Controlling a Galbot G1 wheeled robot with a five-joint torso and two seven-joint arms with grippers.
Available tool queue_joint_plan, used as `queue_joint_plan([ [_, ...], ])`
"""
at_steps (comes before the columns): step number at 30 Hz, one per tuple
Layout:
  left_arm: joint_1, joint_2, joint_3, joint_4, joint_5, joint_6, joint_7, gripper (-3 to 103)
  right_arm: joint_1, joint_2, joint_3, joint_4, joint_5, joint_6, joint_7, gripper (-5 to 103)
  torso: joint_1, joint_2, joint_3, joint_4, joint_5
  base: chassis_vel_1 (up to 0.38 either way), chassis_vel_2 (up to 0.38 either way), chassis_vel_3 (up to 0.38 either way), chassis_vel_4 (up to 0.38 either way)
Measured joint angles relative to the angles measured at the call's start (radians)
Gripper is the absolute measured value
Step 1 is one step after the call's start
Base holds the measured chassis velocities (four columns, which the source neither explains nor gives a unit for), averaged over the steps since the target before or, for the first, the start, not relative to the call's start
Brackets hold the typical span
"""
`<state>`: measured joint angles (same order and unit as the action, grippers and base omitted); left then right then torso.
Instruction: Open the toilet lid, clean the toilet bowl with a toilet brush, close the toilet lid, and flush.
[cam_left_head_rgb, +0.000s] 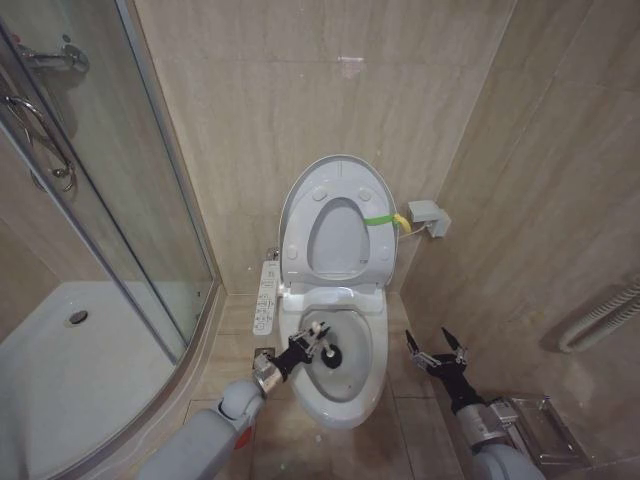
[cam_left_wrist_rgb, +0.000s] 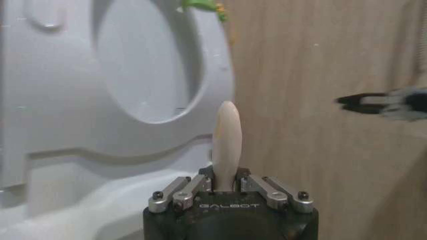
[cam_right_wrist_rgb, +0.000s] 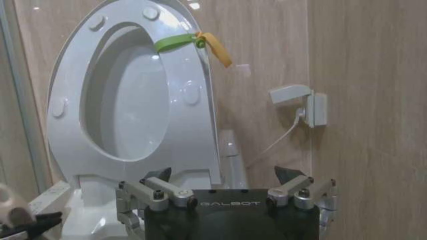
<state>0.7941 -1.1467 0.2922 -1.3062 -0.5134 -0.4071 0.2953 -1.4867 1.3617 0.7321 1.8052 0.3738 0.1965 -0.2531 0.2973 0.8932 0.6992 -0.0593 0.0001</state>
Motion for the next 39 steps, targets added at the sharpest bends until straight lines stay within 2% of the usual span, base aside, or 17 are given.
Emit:
queue_joint_plan([
  [4, 0.030, 0.009, 0.022, -0.066, 0.016, 0.005, -0.012, 19, 0.000, 0.000, 0.000, 0.000, 0.000, 0.000, 0.000, 100, 0.000, 0.000, 0.000, 0.0000, 0.0000, 0.000, 0.000, 0.000, 0.000],
  [11, 0.021, -0.016, 0.043, -0.033, 0.016, 0.005, -0.011, 19, 0.000, 0.000, 0.000, 0.000, 0.000, 0.000, 0.000, 100, 0.000, 0.000, 0.000, -0.0003, -0.0001, 0.000, 0.000, 0.000, 0.000],
  [20, -0.018, -0.051, 0.056, 0.095, -0.019, 0.013, -0.013, 19, 0.000, 0.000, 0.000, 0.000, 0.000, 0.000, 0.000, 100, 0.000, 0.000, 0.000, -0.0001, -0.0001, 0.000, 0.000, 0.000, 0.000],
  [23, -0.045, -0.067, 0.039, 0.177, -0.023, 0.006, -0.012, 19, 0.000, 0.000, 0.000, 0.000, 0.000, 0.000, 0.000, 100, 0.000, 0.000, 0.000, -0.0002, -0.0002, 0.000, 0.000, 0.000, 0.000],
  [26, -0.063, -0.072, 0.021, 0.211, -0.027, -0.005, -0.011, 19, 0.000, 0.000, 0.000, 0.000, 0.000, 0.000, 0.000, 100, 0.000, 0.000, 0.000, -0.0003, -0.0001, 0.000, 0.000, 0.000, 0.000],
  [28, -0.062, -0.069, 0.019, 0.201, -0.032, -0.006, -0.011, 19, 0.000, 0.000, 0.000, 0.000, 0.000, 0.000, 0.000, 100, 0.000, 0.000, 0.000, -0.0003, -0.0002, 0.000, 0.000, 0.000, 0.000],
  [31, -0.037, -0.042, 0.025, 0.100, -0.034, -0.001, -0.018, 19, 0.000, 0.000, 0.000, 0.000, 0.000, 0.000, 0.000, 100, 0.000, 0.000, 0.000, -0.0003, -0.0002, 0.000, 0.000, 0.000, 0.000],
  [32, -0.037, -0.042, 0.025, 0.100, -0.034, -0.001, -0.018, 19, 0.000, 0.000, 0.000, 0.000, 0.000, 0.000, 0.000, 100, 0.000, 0.000, 0.000, -0.0003, -0.0002, 0.000, 0.000, 0.000, 0.000],
  [34, 0.002, -0.009, 0.041, 0.000, -0.019, 0.021, -0.042, 19, 0.000, 0.000, 0.000, 0.000, 0.000, 0.000, 0.000, 100, 0.000, 0.000, 0.000, -0.0002, -0.0003, 0.000, 0.000, 0.000, 0.000],
  [39, 0.045, 0.039, 0.058, -0.113, 0.002, 0.051, -0.063, 19, 0.000, 0.000, 0.000, 0.000, 0.000, 0.000, 0.000, 100, 0.000, 0.000, 0.000, -0.0001, -0.0002, 0.000, 0.000, 0.000, 0.000],
])
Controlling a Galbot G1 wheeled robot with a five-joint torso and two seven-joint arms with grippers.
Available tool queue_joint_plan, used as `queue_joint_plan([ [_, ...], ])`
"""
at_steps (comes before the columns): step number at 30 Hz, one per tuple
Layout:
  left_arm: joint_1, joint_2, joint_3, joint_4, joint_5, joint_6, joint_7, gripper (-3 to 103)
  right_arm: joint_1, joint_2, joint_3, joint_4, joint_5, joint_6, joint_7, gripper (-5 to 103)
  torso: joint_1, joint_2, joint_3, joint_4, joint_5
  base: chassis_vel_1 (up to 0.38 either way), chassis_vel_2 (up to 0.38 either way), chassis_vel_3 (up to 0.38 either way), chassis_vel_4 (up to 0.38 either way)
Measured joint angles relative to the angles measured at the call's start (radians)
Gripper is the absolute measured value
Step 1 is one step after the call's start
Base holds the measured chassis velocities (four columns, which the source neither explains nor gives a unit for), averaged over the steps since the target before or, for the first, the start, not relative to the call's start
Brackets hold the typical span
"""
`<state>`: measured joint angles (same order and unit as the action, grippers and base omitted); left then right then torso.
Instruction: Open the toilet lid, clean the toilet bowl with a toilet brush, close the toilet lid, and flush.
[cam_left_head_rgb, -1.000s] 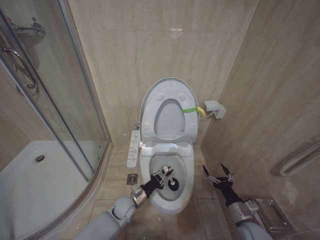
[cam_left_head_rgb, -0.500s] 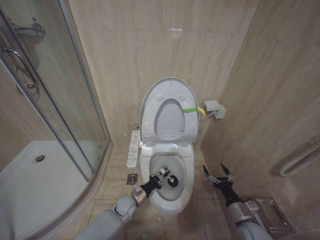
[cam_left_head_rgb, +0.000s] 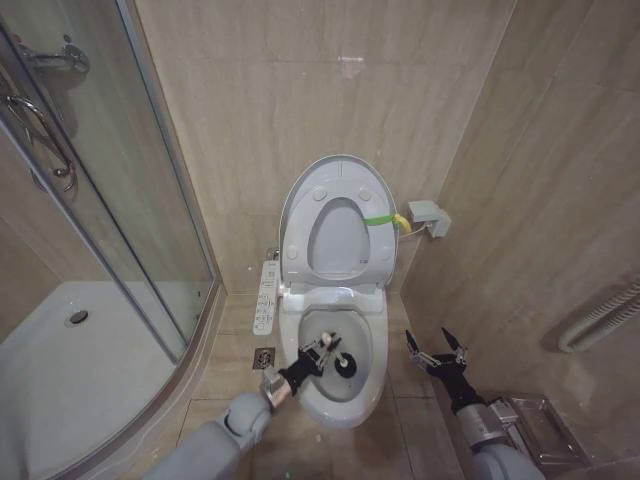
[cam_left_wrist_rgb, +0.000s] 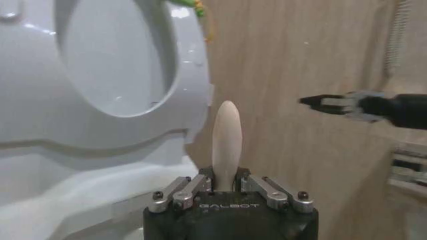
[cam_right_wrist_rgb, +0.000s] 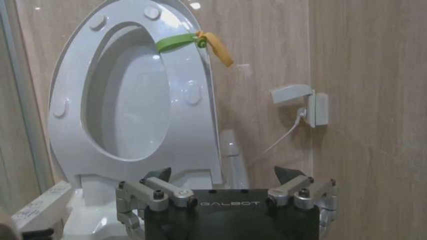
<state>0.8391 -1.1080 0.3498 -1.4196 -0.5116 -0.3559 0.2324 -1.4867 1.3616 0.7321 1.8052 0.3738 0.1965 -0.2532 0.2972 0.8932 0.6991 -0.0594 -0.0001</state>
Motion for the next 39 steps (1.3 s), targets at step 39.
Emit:
queue_joint_plan([
  [39, 0.042, 0.033, -0.020, -0.041, -0.030, 0.066, -0.041, 19, 0.000, 0.000, 0.000, 0.000, 0.000, 0.000, 0.000, 100, 0.000, 0.000, 0.000, 0.0000, 0.0000, 0.000, 0.000, 0.000, 0.000],
])
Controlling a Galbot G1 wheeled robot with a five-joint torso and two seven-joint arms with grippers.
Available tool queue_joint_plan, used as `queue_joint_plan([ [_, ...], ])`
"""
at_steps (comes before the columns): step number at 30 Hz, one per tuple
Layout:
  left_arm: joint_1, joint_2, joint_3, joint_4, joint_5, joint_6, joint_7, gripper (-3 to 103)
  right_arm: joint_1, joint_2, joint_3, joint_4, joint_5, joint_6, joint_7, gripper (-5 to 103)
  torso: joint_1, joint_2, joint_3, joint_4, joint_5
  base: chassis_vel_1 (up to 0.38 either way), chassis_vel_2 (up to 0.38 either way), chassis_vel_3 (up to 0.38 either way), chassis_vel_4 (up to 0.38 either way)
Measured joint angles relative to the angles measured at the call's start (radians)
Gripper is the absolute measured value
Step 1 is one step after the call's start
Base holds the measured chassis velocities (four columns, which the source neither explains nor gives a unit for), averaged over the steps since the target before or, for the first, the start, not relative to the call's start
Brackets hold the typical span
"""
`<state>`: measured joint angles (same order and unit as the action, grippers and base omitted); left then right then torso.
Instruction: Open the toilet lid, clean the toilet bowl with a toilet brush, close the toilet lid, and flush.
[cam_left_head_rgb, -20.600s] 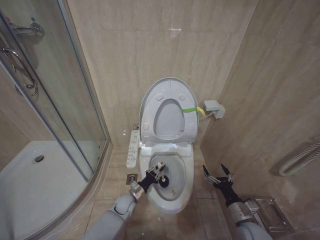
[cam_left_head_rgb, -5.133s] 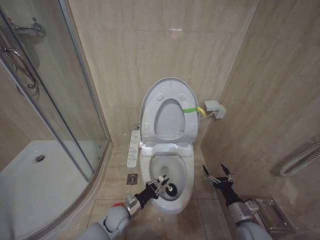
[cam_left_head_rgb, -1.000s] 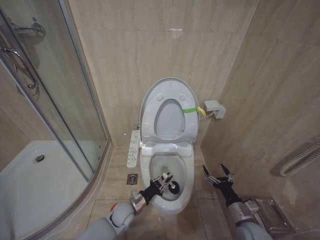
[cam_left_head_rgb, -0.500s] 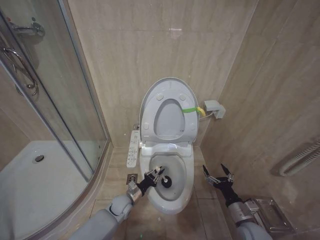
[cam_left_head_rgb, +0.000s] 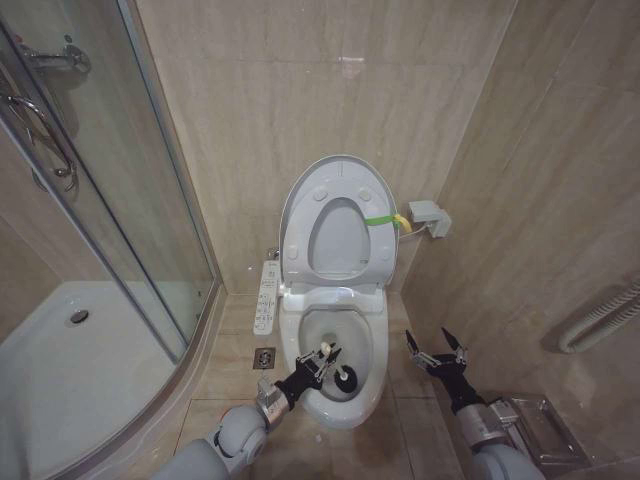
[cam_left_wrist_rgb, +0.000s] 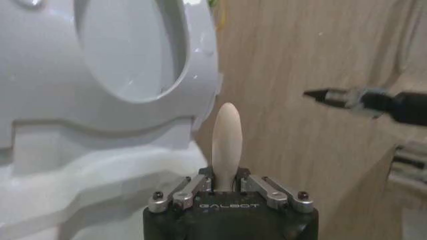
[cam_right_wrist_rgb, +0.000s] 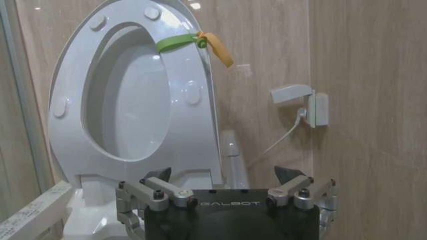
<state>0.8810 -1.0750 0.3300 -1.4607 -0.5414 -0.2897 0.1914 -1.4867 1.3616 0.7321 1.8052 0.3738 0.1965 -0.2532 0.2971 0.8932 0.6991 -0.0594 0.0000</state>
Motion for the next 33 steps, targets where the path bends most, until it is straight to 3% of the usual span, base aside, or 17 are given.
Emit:
queue_joint_plan([
  [9, -0.076, -0.045, -0.020, 0.144, -0.035, -0.011, 0.019, 19, 0.000, 0.000, 0.000, 0.000, 0.000, 0.000, 0.000, 100, 0.000, 0.000, 0.000, -0.0003, 0.0000, 0.000, 0.000, 0.000, 0.000],
  [14, -0.072, -0.040, -0.019, 0.115, -0.041, -0.010, 0.019, 19, 0.000, 0.000, 0.000, 0.000, 0.000, 0.000, 0.000, 100, 0.000, 0.000, 0.000, -0.0002, 0.0001, 0.000, 0.000, 0.000, 0.000],
  [22, 0.010, 0.032, 0.025, -0.042, -0.027, 0.006, -0.005, 19, 0.000, 0.000, 0.000, 0.000, 0.000, 0.000, 0.000, 100, 0.000, 0.000, 0.000, 0.0001, 0.0001, 0.000, 0.000, 0.000, 0.000],
  [33, -0.023, 0.032, -0.013, 0.045, -0.034, 0.009, -0.008, 19, 0.000, 0.000, 0.000, 0.000, 0.000, 0.000, 0.000, 100, 0.000, 0.000, 0.000, -0.0002, -0.0001, 0.000, 0.000, 0.000, 0.000],
])
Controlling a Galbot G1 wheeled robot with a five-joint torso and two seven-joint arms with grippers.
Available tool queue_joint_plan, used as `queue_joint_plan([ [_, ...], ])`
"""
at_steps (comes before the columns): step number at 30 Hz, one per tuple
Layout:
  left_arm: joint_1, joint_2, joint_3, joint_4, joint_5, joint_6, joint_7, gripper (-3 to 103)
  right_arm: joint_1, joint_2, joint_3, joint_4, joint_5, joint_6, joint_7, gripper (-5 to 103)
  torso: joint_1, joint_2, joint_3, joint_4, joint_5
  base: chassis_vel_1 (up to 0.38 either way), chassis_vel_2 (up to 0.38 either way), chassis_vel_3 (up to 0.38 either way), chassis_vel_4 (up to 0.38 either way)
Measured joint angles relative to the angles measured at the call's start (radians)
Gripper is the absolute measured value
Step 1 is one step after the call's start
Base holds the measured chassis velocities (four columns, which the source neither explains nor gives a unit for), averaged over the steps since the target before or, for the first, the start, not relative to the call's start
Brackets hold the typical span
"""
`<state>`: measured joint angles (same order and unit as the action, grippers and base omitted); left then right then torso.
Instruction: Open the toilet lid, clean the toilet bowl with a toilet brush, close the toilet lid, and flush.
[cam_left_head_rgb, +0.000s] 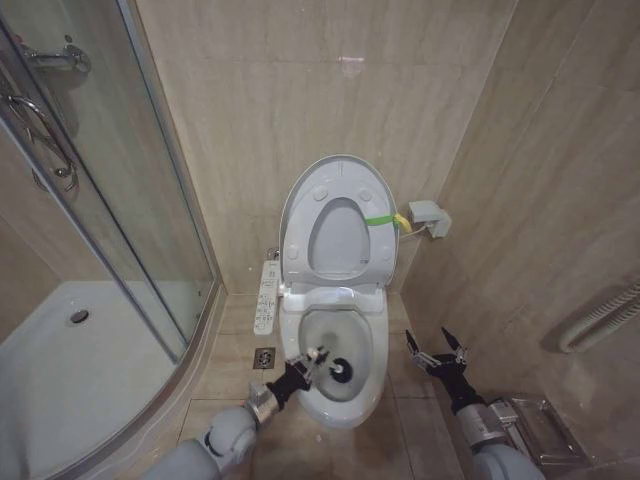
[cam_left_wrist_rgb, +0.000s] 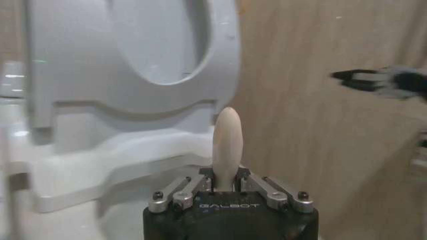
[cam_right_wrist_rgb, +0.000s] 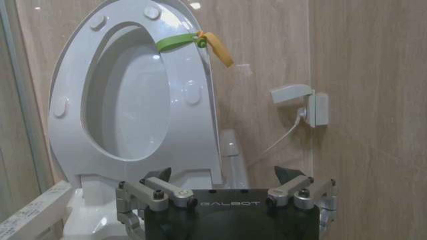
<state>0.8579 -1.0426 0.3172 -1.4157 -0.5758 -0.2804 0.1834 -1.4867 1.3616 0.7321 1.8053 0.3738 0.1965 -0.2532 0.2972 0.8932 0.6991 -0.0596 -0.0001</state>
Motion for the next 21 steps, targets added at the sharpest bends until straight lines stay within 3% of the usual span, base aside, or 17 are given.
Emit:
queue_joint_plan([
  [6, -0.028, -0.007, -0.031, 0.033, -0.016, 0.006, 0.000, 19, 0.000, 0.000, 0.000, 0.000, 0.000, 0.000, 0.000, 100, 0.000, 0.000, 0.000, 0.0000, 0.0001, 0.000, 0.000, 0.000, 0.000],
  [21, 0.044, 0.036, 0.041, -0.139, -0.003, 0.019, -0.010, 19, 0.000, 0.000, 0.000, 0.000, 0.000, 0.000, 0.000, 100, 0.000, 0.000, 0.000, 0.0002, 0.0003, 0.000, 0.000, 0.000, 0.000],
])
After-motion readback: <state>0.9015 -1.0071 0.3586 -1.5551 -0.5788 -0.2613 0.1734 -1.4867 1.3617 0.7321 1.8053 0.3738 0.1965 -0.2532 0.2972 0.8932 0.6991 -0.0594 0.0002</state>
